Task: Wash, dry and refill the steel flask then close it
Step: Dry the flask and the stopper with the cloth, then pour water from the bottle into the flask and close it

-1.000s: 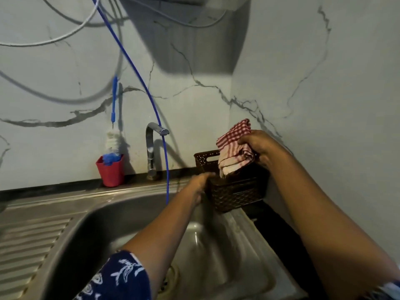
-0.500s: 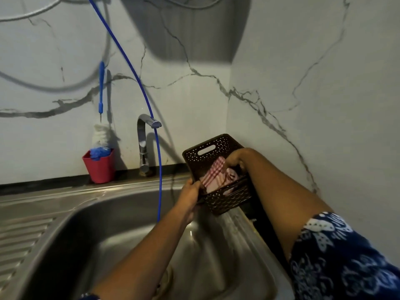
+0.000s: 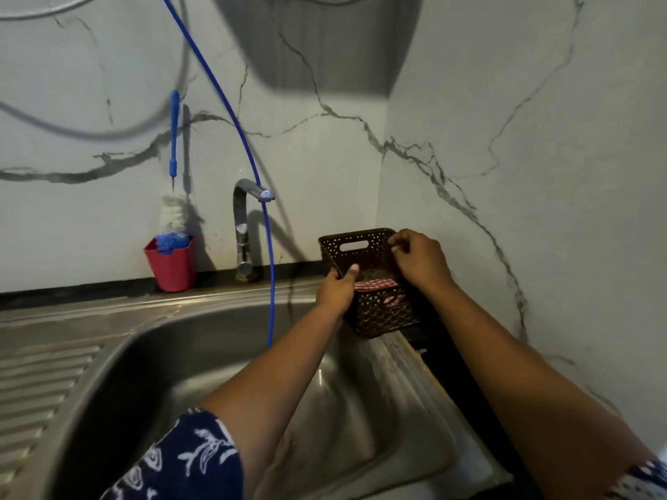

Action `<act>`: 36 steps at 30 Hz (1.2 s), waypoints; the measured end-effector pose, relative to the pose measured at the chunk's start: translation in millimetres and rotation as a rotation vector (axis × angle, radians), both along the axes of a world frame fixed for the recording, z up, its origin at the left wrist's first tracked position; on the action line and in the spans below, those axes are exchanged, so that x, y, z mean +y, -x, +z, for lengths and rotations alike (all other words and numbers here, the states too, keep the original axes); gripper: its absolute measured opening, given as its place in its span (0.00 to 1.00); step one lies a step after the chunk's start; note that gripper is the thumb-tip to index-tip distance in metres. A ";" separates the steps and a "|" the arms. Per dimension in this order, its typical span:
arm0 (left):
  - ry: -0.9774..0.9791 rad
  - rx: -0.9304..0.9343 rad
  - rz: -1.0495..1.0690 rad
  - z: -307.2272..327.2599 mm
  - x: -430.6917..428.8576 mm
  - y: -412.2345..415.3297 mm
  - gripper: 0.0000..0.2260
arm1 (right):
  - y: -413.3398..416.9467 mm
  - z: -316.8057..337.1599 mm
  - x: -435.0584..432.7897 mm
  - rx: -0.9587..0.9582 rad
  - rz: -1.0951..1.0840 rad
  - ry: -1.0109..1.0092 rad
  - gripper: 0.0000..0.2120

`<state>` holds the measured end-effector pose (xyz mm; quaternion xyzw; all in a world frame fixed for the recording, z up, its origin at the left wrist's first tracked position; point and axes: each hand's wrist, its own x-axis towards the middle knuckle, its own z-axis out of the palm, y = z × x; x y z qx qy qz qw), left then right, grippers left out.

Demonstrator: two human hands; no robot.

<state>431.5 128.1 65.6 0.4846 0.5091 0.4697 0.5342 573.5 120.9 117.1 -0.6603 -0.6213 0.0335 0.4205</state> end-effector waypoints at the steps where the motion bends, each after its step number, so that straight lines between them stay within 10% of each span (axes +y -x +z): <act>1: 0.001 0.040 -0.029 6.2 -8.2 4.3 0.26 | 4.3 -2.3 -7.2 0.026 0.008 -0.060 0.11; 5: -0.135 0.238 0.046 27.1 -49.8 57.4 0.31 | 45.4 -3.4 -33.2 0.096 0.145 -0.271 0.09; 15: -0.450 0.328 0.458 24.0 -201.3 290.8 0.05 | 218.8 -11.0 -86.6 0.204 0.590 -0.225 0.07; 23: 0.162 1.246 0.465 -47.5 -188.7 384.9 0.25 | 383.8 -37.4 -69.3 0.023 0.812 0.085 0.09; 31: 0.300 1.293 0.513 -61.1 -174.4 405.4 0.27 | 478.8 -35.2 3.6 0.099 0.935 0.265 0.12; 36: 0.312 1.298 0.485 -64.0 -170.6 415.4 0.28 | 556.6 -45.5 44.6 0.229 1.112 0.514 0.31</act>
